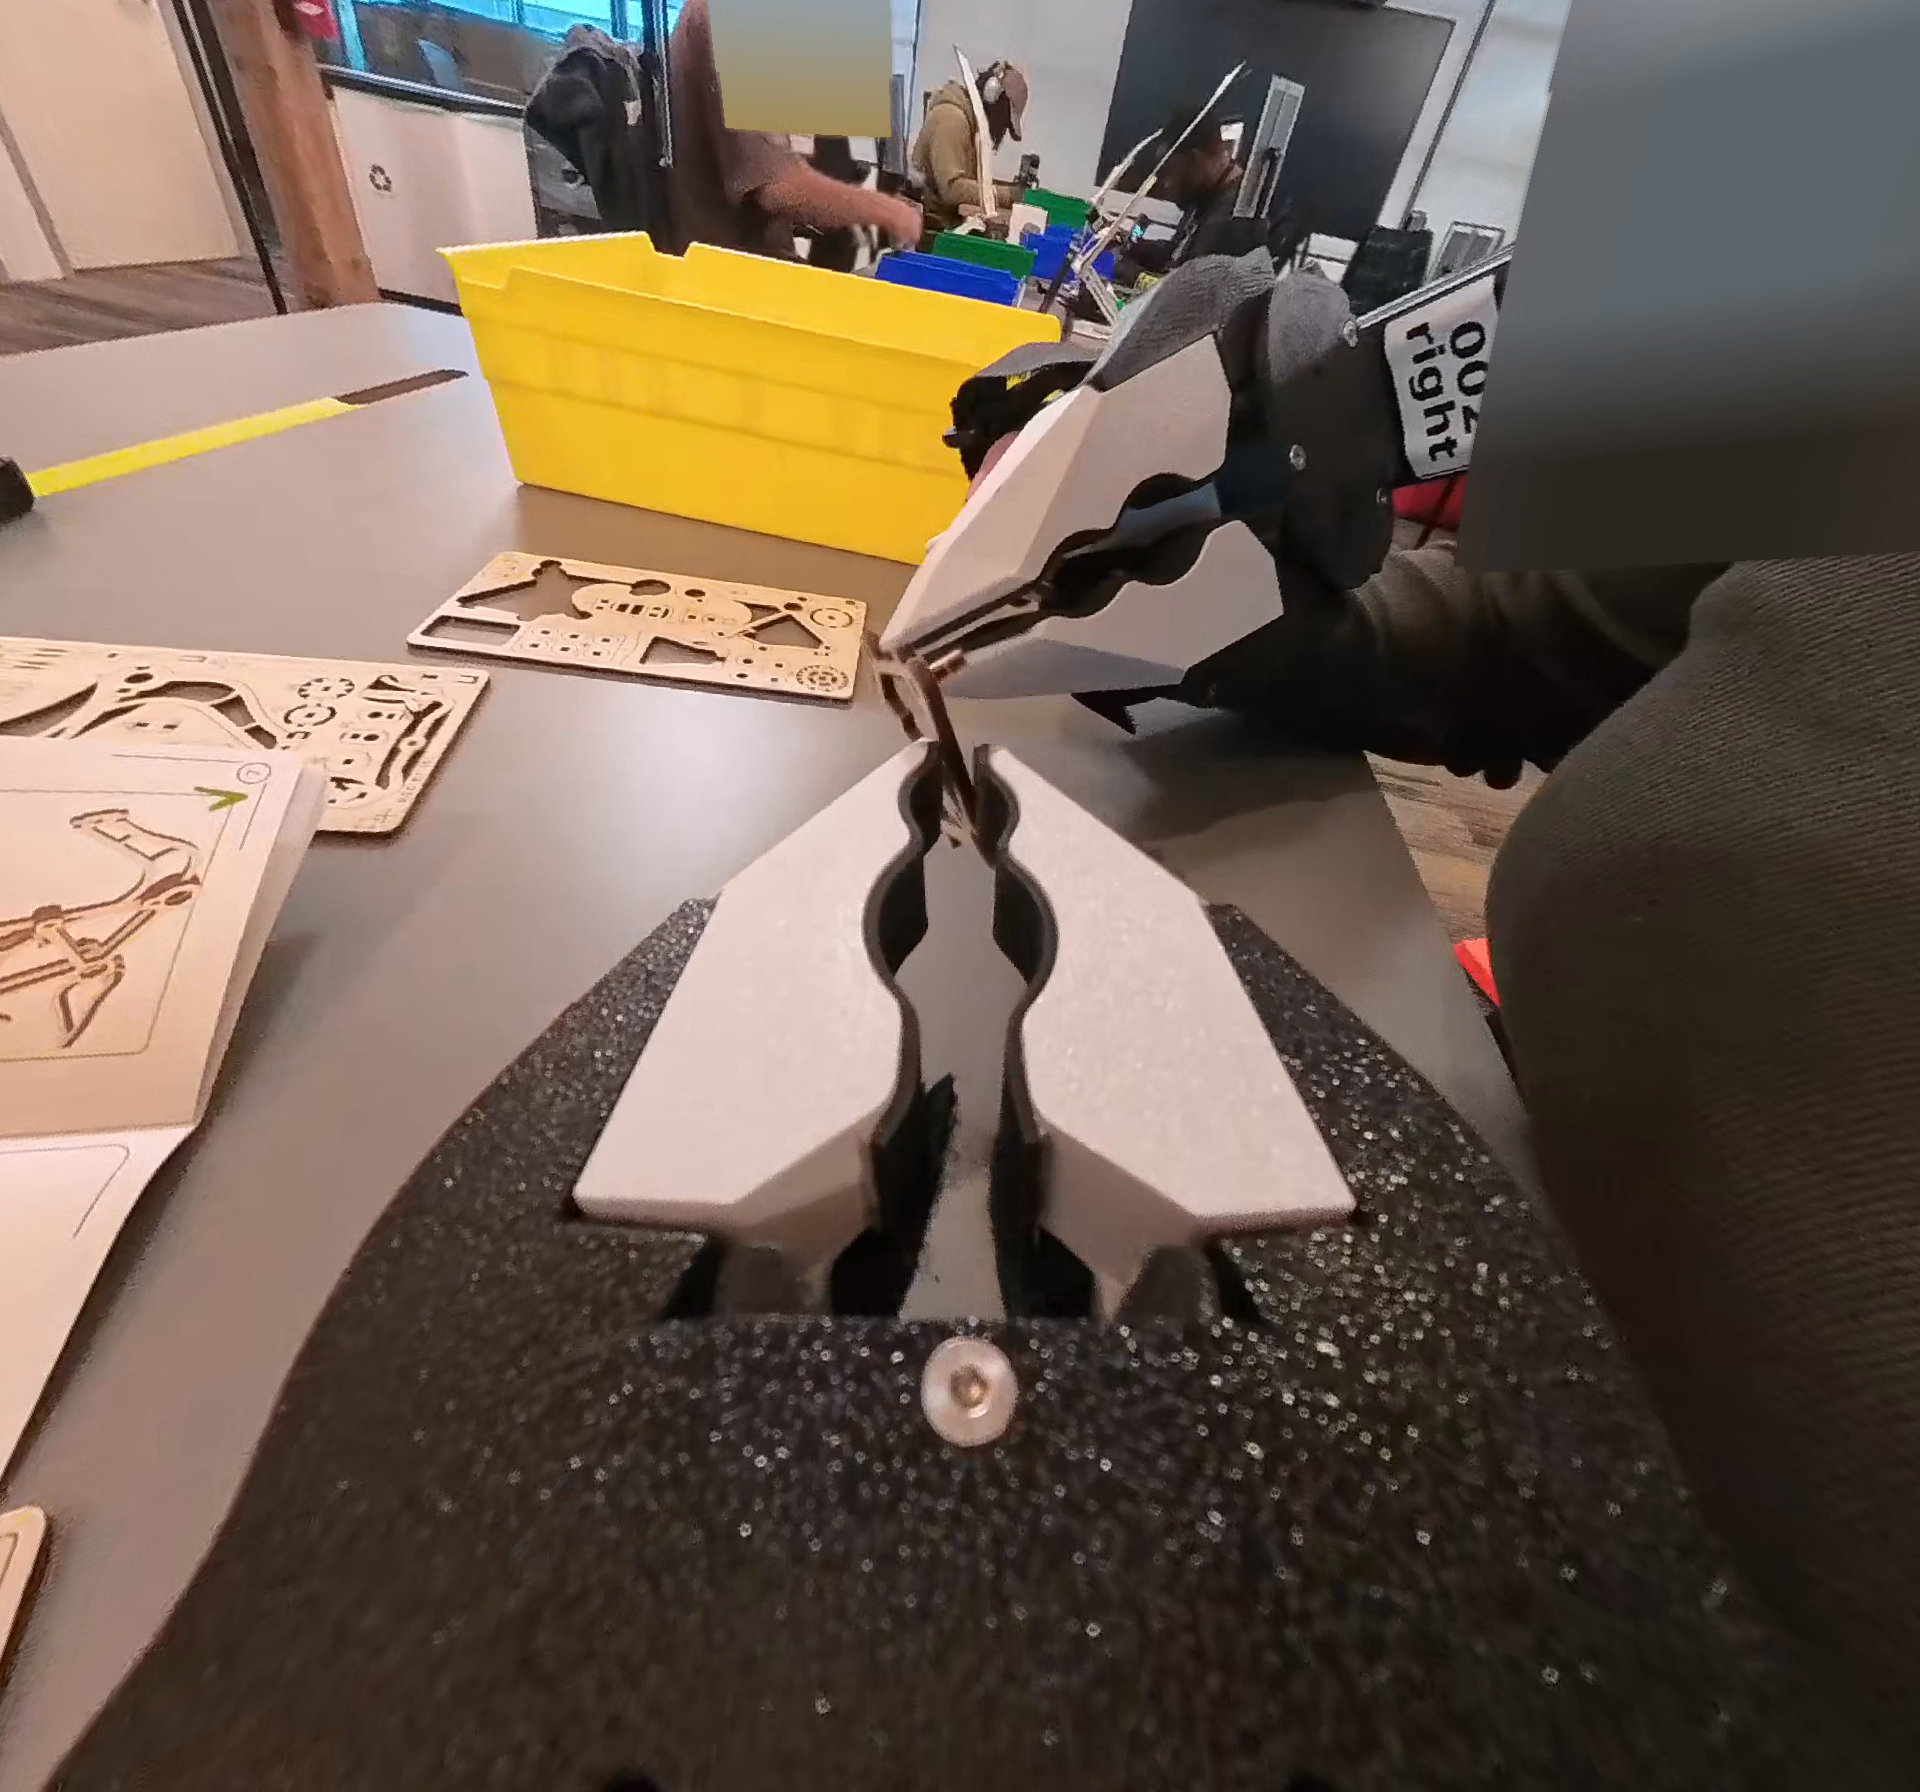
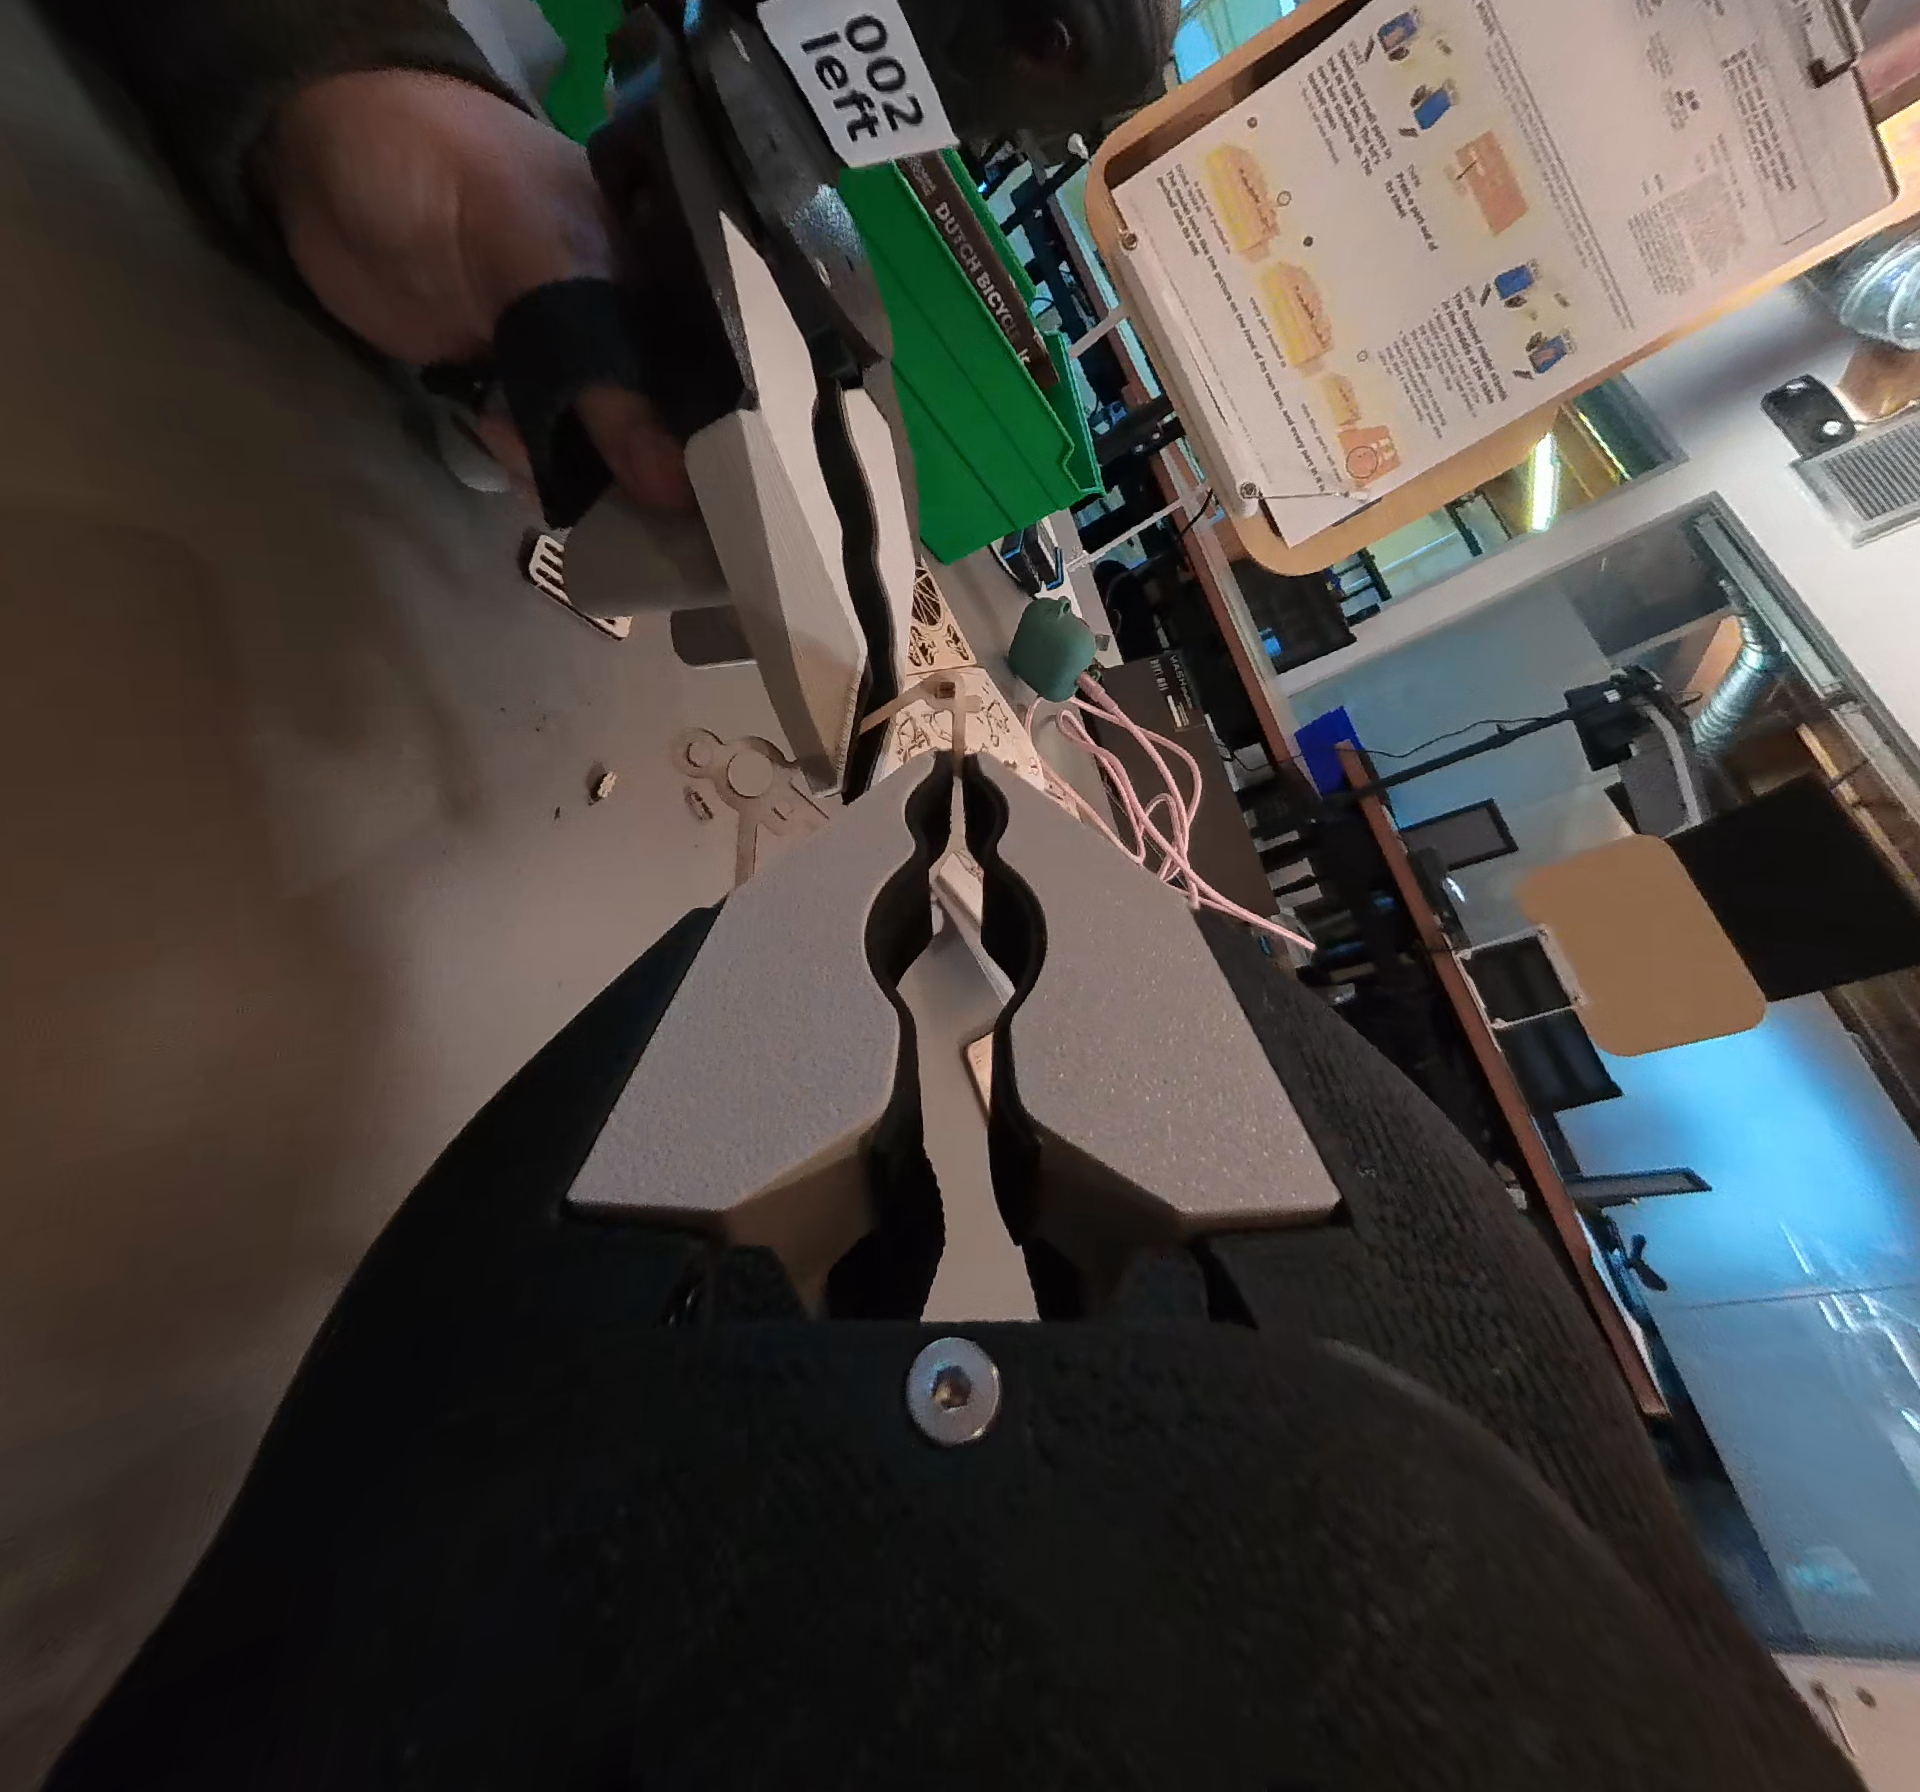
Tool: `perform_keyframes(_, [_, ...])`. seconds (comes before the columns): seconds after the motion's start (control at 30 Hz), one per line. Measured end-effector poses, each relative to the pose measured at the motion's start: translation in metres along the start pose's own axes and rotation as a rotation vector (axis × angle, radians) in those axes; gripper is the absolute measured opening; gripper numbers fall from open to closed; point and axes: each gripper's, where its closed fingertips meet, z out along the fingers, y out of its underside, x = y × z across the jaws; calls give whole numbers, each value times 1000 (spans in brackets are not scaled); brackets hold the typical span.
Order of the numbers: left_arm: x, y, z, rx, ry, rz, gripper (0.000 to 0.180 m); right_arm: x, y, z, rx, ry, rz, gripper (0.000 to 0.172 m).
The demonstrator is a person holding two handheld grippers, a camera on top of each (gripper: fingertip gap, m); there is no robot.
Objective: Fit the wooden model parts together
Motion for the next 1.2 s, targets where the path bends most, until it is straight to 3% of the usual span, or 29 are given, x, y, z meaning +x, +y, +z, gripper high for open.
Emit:
perform_keyframes(0.27, [-10,-4,-5,26,-63,13,6,1,-1,-2,-6,29,-40,0])
perform_keyframes(0.57, [1,3,1,-10,3,62,0,-6,-8,-1,28,-8,-17,0])
perform_keyframes(0.7, [-1,6,1,-31,-19,171,0,-9,-8,-2,75,-119,175,3])
perform_keyframes(0.8, [6,8,1,-51,21,215,0,-15,-13,-5,141,-266,377,30])
perform_keyframes(0.87, [13,10,2,-65,64,230,0,-23,-20,-8,197,-388,490,37])
perform_keyframes(1.03, [33,17,3,-86,193,289,0,-36,-33,-16,289,-582,649,26])
perform_keyframes(1.2, [40,18,2,-73,232,319,0,-40,-40,-21,330,-656,699,14])
